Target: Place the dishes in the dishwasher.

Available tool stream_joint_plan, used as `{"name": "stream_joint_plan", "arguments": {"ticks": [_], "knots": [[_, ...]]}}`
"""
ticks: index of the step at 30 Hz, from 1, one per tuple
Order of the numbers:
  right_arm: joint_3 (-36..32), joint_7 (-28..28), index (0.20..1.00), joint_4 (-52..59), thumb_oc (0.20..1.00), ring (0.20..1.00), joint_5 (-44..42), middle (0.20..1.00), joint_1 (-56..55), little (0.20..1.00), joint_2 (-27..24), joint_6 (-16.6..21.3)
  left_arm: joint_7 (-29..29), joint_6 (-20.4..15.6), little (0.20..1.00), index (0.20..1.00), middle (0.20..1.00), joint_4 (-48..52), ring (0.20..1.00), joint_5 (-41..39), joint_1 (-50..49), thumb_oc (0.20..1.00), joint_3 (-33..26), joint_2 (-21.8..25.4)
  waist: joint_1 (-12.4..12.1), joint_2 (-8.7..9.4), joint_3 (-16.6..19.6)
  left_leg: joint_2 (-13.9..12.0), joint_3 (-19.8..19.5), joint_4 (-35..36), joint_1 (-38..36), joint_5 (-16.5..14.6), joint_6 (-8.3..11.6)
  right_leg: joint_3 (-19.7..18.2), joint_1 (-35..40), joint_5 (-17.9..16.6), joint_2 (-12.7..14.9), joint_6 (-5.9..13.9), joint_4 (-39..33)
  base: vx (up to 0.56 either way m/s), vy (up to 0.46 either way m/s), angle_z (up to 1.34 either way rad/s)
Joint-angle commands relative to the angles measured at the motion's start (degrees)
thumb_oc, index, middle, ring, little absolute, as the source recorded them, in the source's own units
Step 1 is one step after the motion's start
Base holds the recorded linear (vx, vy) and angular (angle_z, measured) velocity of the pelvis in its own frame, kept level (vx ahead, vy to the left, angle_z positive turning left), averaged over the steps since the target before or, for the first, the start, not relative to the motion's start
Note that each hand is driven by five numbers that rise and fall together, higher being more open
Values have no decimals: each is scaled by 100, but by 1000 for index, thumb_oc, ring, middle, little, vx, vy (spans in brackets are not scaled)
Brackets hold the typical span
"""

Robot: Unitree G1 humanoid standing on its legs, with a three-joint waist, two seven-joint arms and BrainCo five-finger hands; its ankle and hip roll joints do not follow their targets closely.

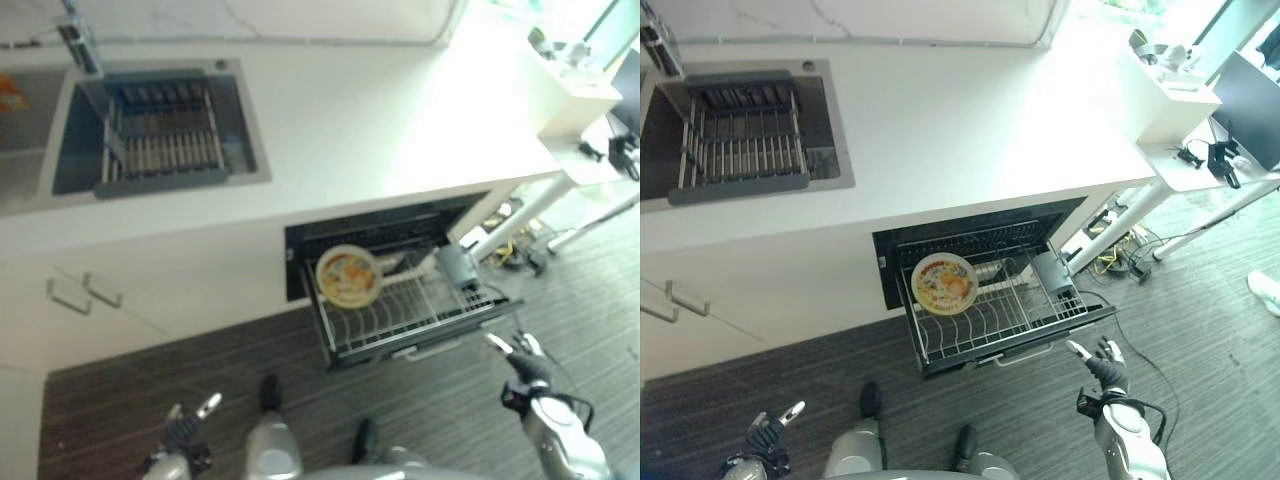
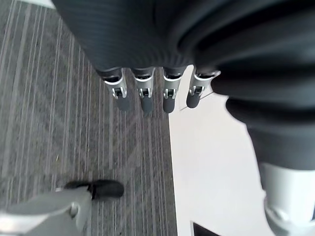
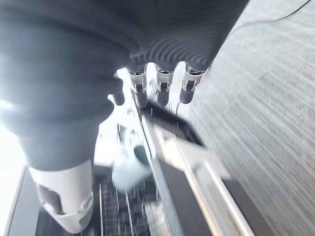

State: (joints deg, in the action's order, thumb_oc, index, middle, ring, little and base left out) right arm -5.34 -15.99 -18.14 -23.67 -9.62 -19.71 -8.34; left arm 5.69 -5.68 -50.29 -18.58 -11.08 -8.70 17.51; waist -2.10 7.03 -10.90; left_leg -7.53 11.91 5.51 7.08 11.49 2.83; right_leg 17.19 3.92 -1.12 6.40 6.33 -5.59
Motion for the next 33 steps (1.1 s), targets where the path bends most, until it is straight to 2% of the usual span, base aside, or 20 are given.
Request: {"name": "stream_joint_plan", "arguments": {"ticks": [1, 6, 8, 9, 13, 17, 22, 26, 33], "knots": [[-343, -578, 1000, -339, 1000, 1000, -397, 1000, 479, 1000, -116, 311, 102, -129, 1000, 1000, 1000, -150, 1000, 171, 85, 1000, 335, 216, -92, -130, -113, -276, 40, -85, -305, -586, 244, -250, 376, -141, 286, 416, 59, 49, 0, -10], [-304, -455, 1000, -1481, 1000, 1000, -1637, 1000, 581, 1000, 187, 411, 62, -172, 1000, 1000, 1000, -381, 1000, 173, 216, 1000, 510, 240, -164, -258, -45, -288, 29, -119, -372, -565, 296, -182, 558, -61, 313, 393, 59, 60, 5, -7], [-306, -40, 1000, -2336, 1000, 1000, -2511, 1000, 727, 1000, 395, 461, 18, -282, 1000, 1000, 1000, -672, 1000, 168, 322, 1000, 637, 272, -252, -325, 3, -271, -12, -130, -375, -541, 317, -111, 652, -17, 332, 377, 59, 75, -3, 4], [-324, 94, 1000, -2551, 1000, 1000, -2685, 1000, 772, 1000, 427, 446, 5, -295, 1000, 1000, 1000, -732, 1000, 175, 347, 1000, 663, 279, -278, -343, 16, -268, -21, -134, -376, -533, 324, -84, 673, -12, 340, 376, 59, 77, -5, 5], [-535, 1028, 1000, -3925, 1000, 1000, -4315, 1000, 1155, 1000, 553, 158, -77, -450, 1000, 1000, 1000, -1157, 1000, 225, 438, 1000, 838, 256, -487, -507, 112, -179, -173, -126, -383, -503, 346, 85, 814, 59, 397, 370, 59, 80, 24, 17], [-665, 1253, 1000, -4591, 1000, 1000, -4500, 1000, 1423, 1000, 381, 126, -139, -545, 1000, 1000, 1000, -1355, 1000, 240, 387, 1000, 954, 221, -631, -647, 175, -83, -317, -119, -387, -500, 356, 222, 887, 76, 461, 379, 59, 71, 53, 28], [-723, 1381, 1000, -5072, 1000, 1000, -4257, 1000, 1843, 1000, 16, 88, -238, -585, 1000, 1000, 1000, -1445, 1000, 269, 315, 1000, 1088, 214, -801, -802, 199, 3, -488, -127, -373, -479, 363, 393, 951, 59, 536, 387, 59, 48, 28, 20], [-709, 1250, 1000, -5192, 1000, 1000, -3851, 1000, 2175, 1000, -331, 54, -267, -558, 1000, 1000, 1000, -1365, 1000, 295, 250, 1000, 1233, 188, -918, -926, 190, 104, -611, -121, -358, -471, 342, 524, 996, 33, 596, 400, 59, 35, 48, 20], [-638, 1078, 1000, -5211, 1000, 1000, -3392, 1000, 2799, 1000, -922, -244, -274, -428, 1000, 1000, 1000, -1105, 1000, 270, 109, 1000, 1425, 155, -1089, -1182, 95, 300, -800, -126, -322, -448, 310, 729, 974, -52, 801, 447, 108, 28, 72, 18]]}}
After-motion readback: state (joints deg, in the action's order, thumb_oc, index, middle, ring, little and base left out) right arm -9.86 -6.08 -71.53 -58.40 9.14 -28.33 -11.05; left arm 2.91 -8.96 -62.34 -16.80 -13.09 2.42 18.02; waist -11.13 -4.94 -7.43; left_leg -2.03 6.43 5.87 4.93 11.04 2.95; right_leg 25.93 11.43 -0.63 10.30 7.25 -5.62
